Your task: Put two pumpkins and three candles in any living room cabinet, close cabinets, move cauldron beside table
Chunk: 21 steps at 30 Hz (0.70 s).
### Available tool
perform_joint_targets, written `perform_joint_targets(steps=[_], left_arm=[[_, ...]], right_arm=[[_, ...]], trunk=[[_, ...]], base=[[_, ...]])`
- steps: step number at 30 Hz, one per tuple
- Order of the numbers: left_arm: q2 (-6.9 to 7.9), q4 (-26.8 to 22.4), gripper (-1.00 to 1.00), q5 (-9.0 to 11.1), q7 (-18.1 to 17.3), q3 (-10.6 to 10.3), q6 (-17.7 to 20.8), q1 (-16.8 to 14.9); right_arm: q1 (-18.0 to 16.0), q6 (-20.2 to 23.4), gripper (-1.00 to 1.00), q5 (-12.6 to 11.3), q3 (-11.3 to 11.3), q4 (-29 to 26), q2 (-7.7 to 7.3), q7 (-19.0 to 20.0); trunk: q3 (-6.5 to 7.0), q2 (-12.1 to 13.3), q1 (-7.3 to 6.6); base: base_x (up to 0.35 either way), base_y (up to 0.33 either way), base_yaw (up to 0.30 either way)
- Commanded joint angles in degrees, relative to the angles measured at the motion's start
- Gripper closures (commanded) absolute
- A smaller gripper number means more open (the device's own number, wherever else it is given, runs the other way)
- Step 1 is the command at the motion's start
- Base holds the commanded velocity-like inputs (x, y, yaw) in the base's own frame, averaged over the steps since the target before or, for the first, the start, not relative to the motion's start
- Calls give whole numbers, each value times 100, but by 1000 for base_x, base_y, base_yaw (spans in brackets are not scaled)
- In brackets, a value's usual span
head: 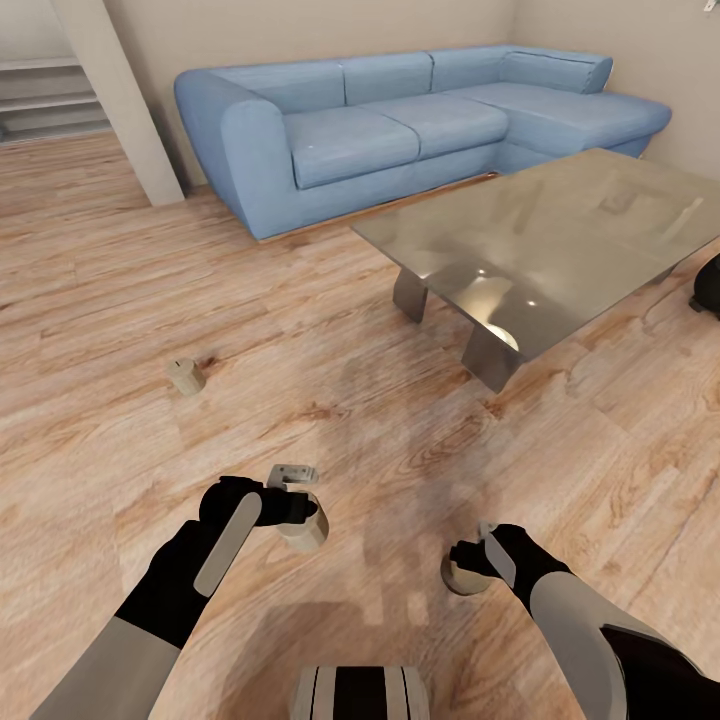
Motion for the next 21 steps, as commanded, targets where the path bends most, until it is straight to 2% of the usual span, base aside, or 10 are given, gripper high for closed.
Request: perform_joint_targets(steps=[1,6,21], left_arm=[[5,-5,100,62,57,-15,10,-4],[5,-5,100,62,57,-18,10,-4],[-1,19,100,64,86,-17,10,-4]], right_arm=[[0,29,100,-11,-21,-9,3,-10],[0,29,100,-12,-19,-9,3,-8],[1,23,100,-16,-21,-35,3,6]], trunk=[[-4,-1,-1],[-4,-1,-1],[328,19,-39]], base=[[0,0,0],[0,0,0],[0,0,0]])
